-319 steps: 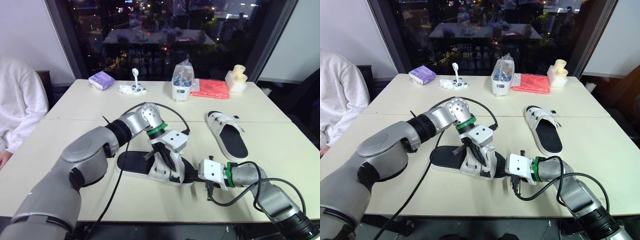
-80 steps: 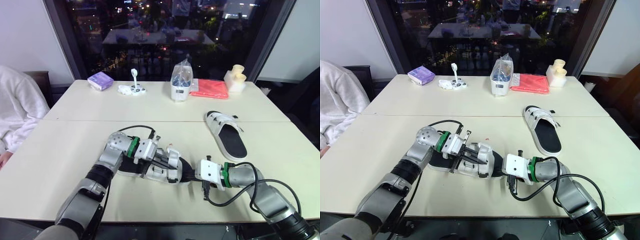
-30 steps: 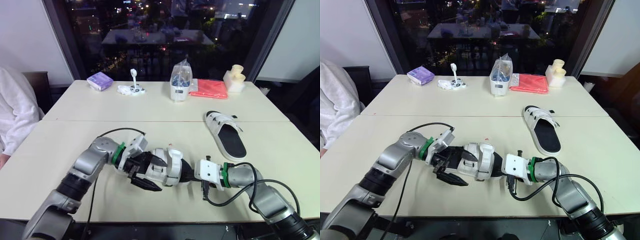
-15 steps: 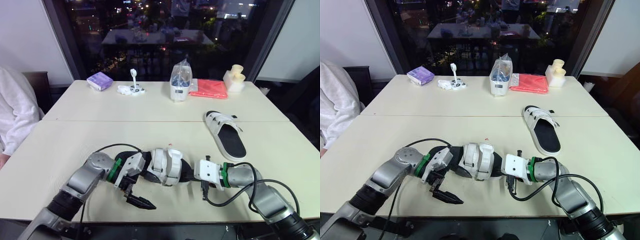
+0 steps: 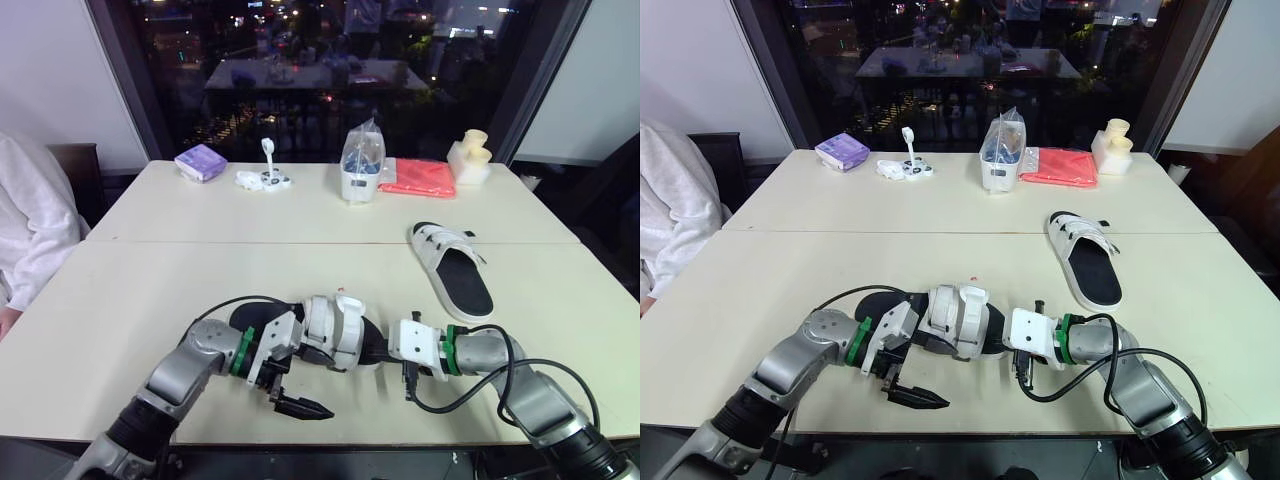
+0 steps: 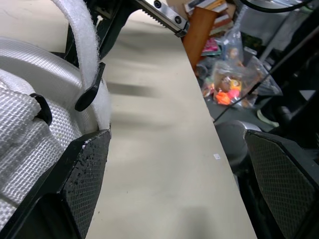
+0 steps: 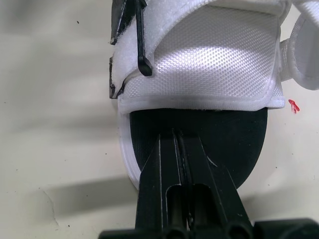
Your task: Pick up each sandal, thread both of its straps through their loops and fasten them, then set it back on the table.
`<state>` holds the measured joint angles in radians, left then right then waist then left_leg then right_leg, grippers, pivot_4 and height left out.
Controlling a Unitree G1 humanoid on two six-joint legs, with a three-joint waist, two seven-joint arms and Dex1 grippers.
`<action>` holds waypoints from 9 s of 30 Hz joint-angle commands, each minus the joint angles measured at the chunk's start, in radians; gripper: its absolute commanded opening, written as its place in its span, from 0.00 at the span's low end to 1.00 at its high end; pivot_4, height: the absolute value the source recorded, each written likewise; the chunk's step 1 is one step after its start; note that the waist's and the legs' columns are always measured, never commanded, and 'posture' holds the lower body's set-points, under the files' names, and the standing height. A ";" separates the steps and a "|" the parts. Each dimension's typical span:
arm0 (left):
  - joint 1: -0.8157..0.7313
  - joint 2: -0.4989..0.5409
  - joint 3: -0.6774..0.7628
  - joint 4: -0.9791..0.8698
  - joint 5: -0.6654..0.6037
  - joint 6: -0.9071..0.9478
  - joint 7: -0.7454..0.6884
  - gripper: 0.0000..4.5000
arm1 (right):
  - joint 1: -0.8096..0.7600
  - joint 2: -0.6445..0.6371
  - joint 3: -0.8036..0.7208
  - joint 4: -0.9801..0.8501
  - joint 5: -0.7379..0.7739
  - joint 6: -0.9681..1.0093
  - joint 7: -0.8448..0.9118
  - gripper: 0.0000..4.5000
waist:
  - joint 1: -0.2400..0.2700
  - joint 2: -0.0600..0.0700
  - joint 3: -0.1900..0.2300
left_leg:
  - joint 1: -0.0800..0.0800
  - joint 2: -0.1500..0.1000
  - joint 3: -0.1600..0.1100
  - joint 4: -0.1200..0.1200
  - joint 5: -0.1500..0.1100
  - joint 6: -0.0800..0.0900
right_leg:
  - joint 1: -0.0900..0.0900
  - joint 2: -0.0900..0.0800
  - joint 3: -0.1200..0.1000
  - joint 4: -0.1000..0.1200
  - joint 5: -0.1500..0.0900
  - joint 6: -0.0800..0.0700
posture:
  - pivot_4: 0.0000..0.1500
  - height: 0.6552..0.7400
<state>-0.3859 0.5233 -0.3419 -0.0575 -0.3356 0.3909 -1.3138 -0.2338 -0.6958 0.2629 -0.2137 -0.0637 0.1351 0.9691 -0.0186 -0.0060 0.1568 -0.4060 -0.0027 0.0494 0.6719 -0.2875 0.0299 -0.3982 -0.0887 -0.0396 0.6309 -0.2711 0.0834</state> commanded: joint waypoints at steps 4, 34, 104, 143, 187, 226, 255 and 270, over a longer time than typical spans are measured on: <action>0.011 -0.013 0.027 -0.063 -0.013 0.025 0.065 0.99 | 0.019 0.006 0.056 0.027 -0.021 0.022 0.018 0.00 | 0.000 0.000 0.000 | 0.000 0.000 0.000 0.000 0.000 0.000 | 0.000 0.000 0.000 0.000 0.000 0.000 | 1.00 1.00; 0.067 -0.022 0.032 -0.149 -0.069 0.176 0.212 0.72 | 0.014 0.009 0.058 0.034 -0.023 0.017 0.018 0.00 | 0.004 0.000 0.000 | 0.005 0.000 0.000 -0.004 0.002 -0.003 | 0.003 0.000 0.000 -0.001 0.000 -0.001 | 1.00 1.00; -0.406 -0.156 0.014 0.399 0.110 0.180 0.084 0.97 | 0.002 -0.014 0.031 0.041 -0.024 0.009 -0.005 0.00 | 0.013 -0.003 0.000 | 0.008 -0.001 -0.001 -0.002 0.004 -0.003 | 0.009 0.005 -0.001 0.002 0.002 0.003 | 1.00 1.00; -0.725 -0.320 0.139 0.876 0.134 0.090 0.109 0.99 | 0.005 -0.012 0.034 0.038 -0.030 0.016 -0.011 0.00 | 0.027 -0.004 0.000 | 0.003 -0.002 0.000 -0.005 0.004 -0.003 | 0.001 0.001 -0.002 0.001 0.002 0.003 | 1.00 1.00; -0.954 -0.395 0.136 1.283 0.358 -0.142 -0.085 0.99 | 0.035 -0.019 0.033 0.004 -0.037 0.038 -0.041 0.00 | 0.029 -0.007 0.002 | -0.001 -0.002 0.000 -0.002 0.004 -0.002 | -0.001 0.008 -0.004 0.003 0.002 0.005 | 1.00 1.00; -0.954 -0.306 0.306 1.238 0.212 -0.104 -0.281 0.00 | 0.029 -0.012 0.040 0.010 -0.037 0.038 -0.040 0.00 | 0.028 -0.007 0.002 | -0.003 -0.001 0.000 0.011 0.001 0.002 | 0.000 0.007 -0.003 0.008 0.002 0.005 | 1.00 1.00; -0.872 -0.376 0.266 1.295 0.316 -0.269 -0.053 0.00 | 0.050 -0.018 0.037 -0.017 -0.036 0.054 -0.044 0.00 | 0.031 -0.007 0.002 | -0.003 -0.001 0.000 0.011 0.001 0.002 | 0.000 0.007 -0.003 0.009 0.002 0.005 | 1.00 1.00; -0.851 -0.374 0.146 1.314 0.468 -0.332 0.118 0.14 | 0.044 -0.014 0.040 -0.008 -0.037 0.051 -0.045 0.00 | 0.030 -0.007 0.001 | 0.000 -0.001 0.000 0.011 0.001 0.002 | 0.003 0.007 -0.003 0.009 0.002 0.005 | 1.00 1.00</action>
<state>-1.2492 0.1364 -0.1638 1.2464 0.0801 0.0739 -1.2346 -0.2135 -0.6984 0.2709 -0.2507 -0.0753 0.1641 0.9077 0.0113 -0.0131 0.1577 -0.4061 -0.0039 0.0495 0.6834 -0.2866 0.0324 -0.3951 -0.0821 -0.0425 0.6400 -0.2689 0.0885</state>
